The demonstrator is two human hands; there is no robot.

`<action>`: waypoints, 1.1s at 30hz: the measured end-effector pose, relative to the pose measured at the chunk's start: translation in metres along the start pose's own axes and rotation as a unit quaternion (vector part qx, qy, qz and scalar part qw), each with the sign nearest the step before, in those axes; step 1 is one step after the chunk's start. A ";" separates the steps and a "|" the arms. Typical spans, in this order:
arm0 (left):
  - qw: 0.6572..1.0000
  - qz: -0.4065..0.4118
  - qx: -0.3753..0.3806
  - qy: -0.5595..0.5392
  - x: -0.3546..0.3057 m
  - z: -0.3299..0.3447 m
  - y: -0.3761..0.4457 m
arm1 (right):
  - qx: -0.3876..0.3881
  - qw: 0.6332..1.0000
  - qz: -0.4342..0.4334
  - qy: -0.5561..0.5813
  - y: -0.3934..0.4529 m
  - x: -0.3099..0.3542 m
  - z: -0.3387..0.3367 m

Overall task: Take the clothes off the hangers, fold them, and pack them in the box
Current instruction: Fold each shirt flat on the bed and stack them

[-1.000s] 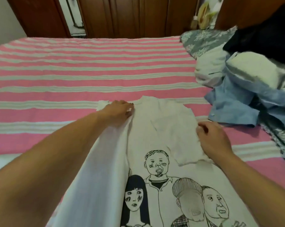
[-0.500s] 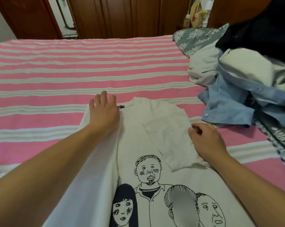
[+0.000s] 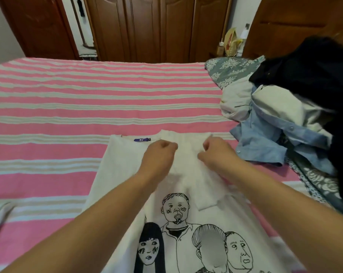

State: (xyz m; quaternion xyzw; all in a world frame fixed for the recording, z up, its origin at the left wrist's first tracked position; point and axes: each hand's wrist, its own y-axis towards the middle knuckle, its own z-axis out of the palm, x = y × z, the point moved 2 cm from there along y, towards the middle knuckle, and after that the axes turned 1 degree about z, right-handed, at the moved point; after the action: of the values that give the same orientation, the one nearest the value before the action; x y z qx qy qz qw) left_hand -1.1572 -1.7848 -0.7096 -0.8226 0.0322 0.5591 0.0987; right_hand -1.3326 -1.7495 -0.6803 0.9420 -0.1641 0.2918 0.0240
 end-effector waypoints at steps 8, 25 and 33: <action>0.924 -0.209 0.012 -0.319 0.044 0.014 0.000 | 0.142 0.985 -0.064 0.074 -0.141 -0.064 -0.020; 0.970 -0.117 -0.040 -0.209 -0.032 -0.093 -0.045 | 0.094 0.991 -0.081 0.041 -0.395 -0.038 -0.039; 0.964 -0.158 0.007 -0.214 0.063 -0.132 -0.056 | 0.220 0.967 -0.116 0.044 -0.406 0.011 0.106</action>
State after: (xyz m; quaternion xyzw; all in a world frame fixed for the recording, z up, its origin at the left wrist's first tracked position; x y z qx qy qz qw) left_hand -1.0040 -1.7525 -0.7141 -0.6776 -0.1163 0.6991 0.1966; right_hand -1.1357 -1.3837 -0.7414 0.9229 0.0160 0.3571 -0.1433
